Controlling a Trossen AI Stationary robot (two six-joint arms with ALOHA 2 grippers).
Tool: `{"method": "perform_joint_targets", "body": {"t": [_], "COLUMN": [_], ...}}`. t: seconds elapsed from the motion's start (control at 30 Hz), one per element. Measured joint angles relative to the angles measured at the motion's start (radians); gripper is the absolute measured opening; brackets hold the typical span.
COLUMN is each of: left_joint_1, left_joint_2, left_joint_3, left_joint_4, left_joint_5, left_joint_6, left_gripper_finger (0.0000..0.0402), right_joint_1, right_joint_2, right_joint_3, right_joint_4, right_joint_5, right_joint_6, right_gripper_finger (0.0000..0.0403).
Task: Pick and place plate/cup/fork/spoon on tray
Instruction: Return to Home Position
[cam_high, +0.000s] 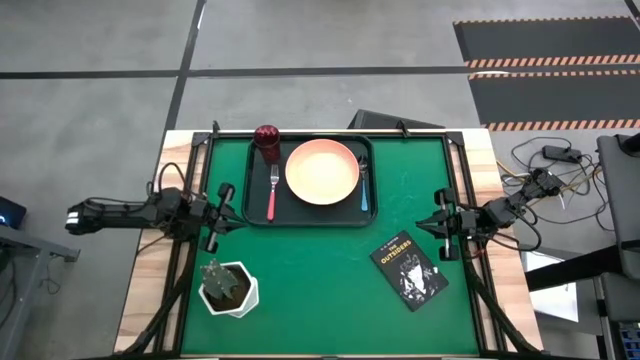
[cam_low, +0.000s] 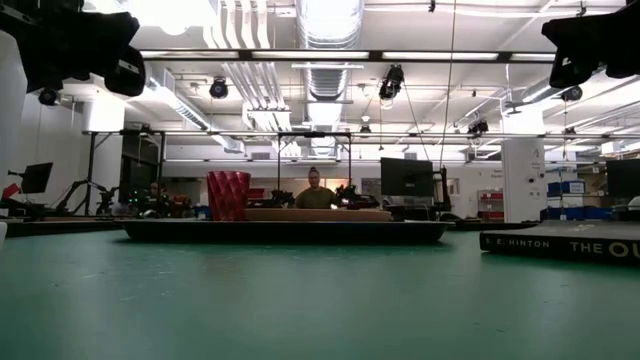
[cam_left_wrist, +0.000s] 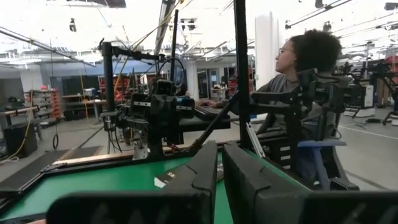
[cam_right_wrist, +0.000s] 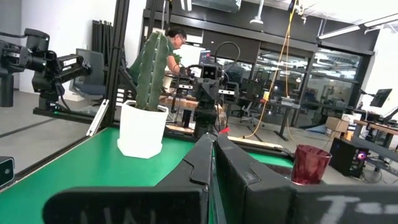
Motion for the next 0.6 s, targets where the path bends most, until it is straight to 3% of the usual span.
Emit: {"method": "perform_joint_targets", "body": {"t": [0.6], "left_joint_1": [0.000], "left_joint_2": [0.066], "left_joint_3": [0.000], "left_joint_4": [0.001], "left_joint_5": [0.000], "left_joint_6": [0.000], "left_gripper_finger": [0.0008], "right_joint_1": [0.000], "right_joint_2": [0.000], "right_joint_3": [0.000], "right_joint_4": [0.000], "right_joint_5": [0.000], "right_joint_6": [0.000], "right_gripper_finger": [0.0009]}}
